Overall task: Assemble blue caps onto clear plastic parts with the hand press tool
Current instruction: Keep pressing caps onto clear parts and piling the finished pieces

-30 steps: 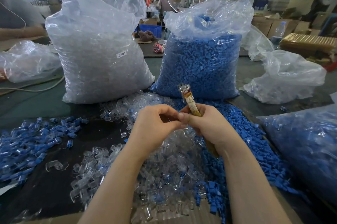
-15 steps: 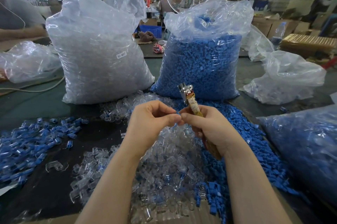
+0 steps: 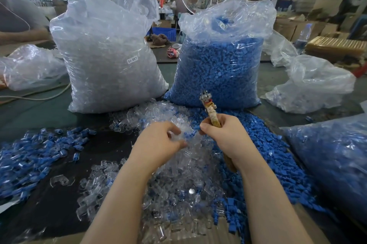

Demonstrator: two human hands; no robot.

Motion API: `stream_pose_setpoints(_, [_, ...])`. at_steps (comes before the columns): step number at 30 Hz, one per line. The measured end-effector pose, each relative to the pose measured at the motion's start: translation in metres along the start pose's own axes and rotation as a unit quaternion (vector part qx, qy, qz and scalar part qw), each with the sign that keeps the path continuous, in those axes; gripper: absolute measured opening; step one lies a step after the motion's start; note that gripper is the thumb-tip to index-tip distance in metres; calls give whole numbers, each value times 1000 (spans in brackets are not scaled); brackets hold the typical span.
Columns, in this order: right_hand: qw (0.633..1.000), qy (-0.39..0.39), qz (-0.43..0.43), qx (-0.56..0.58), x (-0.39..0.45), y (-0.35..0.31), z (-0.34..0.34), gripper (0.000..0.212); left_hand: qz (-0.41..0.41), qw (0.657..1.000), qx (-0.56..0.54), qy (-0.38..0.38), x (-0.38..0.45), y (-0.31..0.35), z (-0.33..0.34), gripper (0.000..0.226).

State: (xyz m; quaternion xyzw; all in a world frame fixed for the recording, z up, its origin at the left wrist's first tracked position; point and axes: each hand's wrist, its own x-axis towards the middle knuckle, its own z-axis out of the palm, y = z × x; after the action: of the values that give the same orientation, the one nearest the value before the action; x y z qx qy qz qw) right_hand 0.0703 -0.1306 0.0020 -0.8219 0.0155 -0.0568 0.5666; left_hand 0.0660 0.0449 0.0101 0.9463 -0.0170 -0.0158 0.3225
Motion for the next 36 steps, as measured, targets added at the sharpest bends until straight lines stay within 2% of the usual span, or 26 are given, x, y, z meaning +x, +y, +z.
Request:
stream_pose_setpoints(3, [999,22,12,-21,1,2,1,9,18,999,-21,28,0,-1,0,17])
stream_pose_setpoints(8, [998,35,22,-41,2,5,2,4,24,996,-70,42,1,1,3,6])
stream_pose_setpoints(18, [995,20,24,-93,3,10,1,2,39,988,-141,55,2,2,6,19])
stream_pose_setpoints(24, [996,6,15,-90,2,10,3,8,43,988,-123,86,2,3,7,9])
stream_pose_setpoints(28, [996,-2,16,-90,2,12,4,19,53,986,-124,93,2,4,7,10])
stream_pose_setpoints(32, [996,-3,16,-87,4,12,4,20,54,984,-146,90,0,5,7,17])
stream_pose_setpoints(36, [996,2,13,-84,3,12,4,21,34,980,-168,99,0,6,6,8])
